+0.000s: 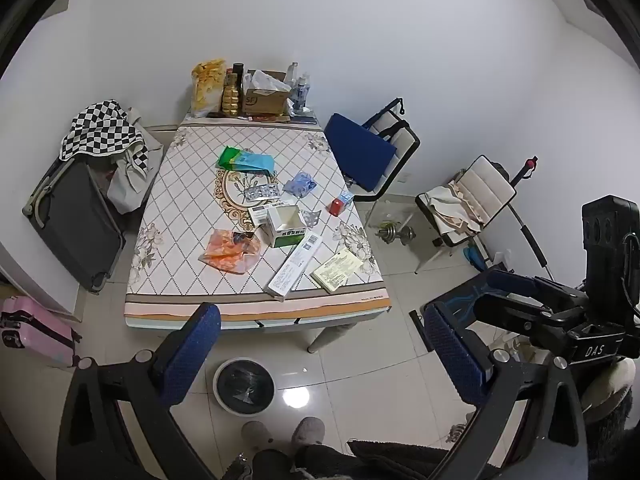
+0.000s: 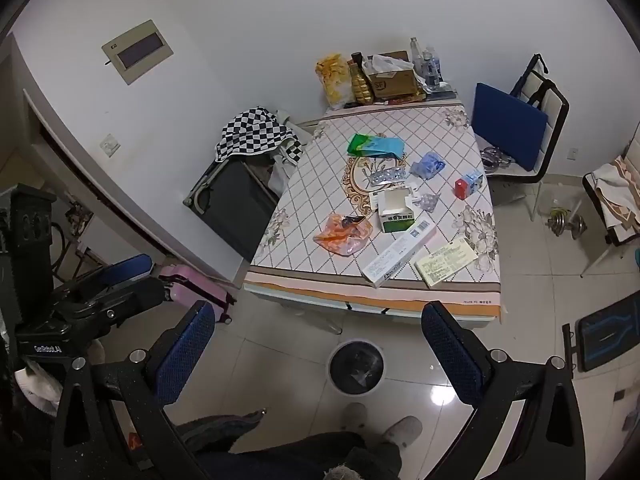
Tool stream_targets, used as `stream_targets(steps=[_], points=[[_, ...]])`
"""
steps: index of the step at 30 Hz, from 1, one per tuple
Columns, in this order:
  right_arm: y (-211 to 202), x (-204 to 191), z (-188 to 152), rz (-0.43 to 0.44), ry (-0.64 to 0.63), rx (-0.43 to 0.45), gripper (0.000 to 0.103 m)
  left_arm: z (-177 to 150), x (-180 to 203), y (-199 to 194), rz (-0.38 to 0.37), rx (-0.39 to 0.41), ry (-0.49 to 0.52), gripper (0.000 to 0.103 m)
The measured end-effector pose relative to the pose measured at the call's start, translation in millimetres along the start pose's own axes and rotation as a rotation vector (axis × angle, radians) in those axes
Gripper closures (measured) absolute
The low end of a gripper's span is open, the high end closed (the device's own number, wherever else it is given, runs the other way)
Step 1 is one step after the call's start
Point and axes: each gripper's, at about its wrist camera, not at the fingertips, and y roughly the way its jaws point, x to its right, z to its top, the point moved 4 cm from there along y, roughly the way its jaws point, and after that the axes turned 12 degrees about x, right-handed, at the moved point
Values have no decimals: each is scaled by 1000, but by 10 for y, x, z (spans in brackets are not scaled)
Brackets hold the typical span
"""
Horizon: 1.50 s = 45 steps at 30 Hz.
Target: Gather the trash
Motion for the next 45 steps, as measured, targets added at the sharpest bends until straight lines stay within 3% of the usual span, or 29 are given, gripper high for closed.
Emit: stream_targets(steps=[45], points=[[74,-128,6,30,-13,-13,0,116,34,-45,-14,2,-2,0]])
